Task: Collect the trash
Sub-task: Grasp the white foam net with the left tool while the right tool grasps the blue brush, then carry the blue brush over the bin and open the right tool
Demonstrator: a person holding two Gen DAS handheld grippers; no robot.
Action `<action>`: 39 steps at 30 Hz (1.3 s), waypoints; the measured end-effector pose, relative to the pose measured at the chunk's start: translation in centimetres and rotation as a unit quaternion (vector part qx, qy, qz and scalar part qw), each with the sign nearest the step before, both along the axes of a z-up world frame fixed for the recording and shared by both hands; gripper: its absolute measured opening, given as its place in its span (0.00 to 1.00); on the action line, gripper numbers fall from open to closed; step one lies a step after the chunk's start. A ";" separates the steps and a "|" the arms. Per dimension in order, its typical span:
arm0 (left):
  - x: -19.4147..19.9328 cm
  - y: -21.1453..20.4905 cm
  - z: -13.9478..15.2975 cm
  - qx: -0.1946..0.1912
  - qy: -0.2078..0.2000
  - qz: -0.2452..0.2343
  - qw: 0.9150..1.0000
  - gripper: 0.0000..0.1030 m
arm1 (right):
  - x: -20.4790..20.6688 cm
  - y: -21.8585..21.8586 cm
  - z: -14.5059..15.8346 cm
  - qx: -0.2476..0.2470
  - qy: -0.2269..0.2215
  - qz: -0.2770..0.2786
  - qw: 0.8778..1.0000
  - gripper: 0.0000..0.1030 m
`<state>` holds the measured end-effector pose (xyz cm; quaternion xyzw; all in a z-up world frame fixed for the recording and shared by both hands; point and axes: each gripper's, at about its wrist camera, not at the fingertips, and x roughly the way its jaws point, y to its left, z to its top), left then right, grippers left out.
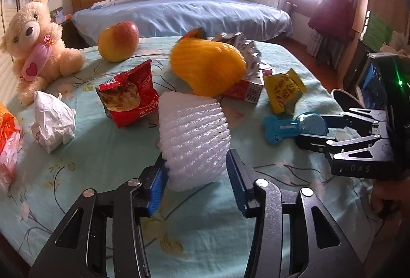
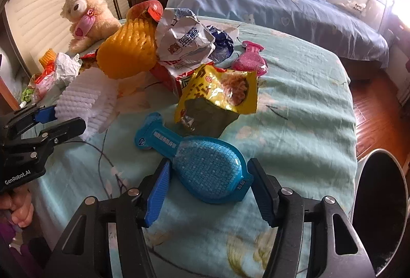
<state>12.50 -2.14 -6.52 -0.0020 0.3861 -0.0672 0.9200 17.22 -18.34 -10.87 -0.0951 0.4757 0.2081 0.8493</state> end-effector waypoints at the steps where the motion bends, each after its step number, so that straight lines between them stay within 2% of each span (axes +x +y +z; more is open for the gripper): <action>1: -0.3 0.0 0.2 -0.004 -0.002 -0.002 1.000 0.40 | -0.2 -0.1 0.0 0.003 0.001 -0.003 1.000 0.59; 6: -1.7 -0.8 0.9 -0.018 -0.010 -0.021 1.000 0.38 | -1.9 -1.7 0.7 0.034 0.003 -0.033 0.999 0.59; 8: -2.0 -1.4 1.2 -0.024 -0.011 -0.034 0.999 0.34 | -2.6 -2.9 1.0 0.050 0.000 -0.054 0.997 0.59; 15: -3.0 -5.0 1.9 -0.025 -0.017 -0.085 0.996 0.34 | -4.6 -7.0 1.8 0.086 -0.009 -0.122 0.989 0.59; 23: -2.7 -9.1 2.3 -0.025 -0.017 -0.133 0.991 0.33 | -6.2 -11.0 2.5 0.091 -0.025 -0.180 0.979 0.59; 39: -0.4 -16.1 2.8 -0.014 -0.012 -0.203 0.979 0.33 | -7.0 -17.8 3.2 0.082 -0.047 -0.258 0.961 0.59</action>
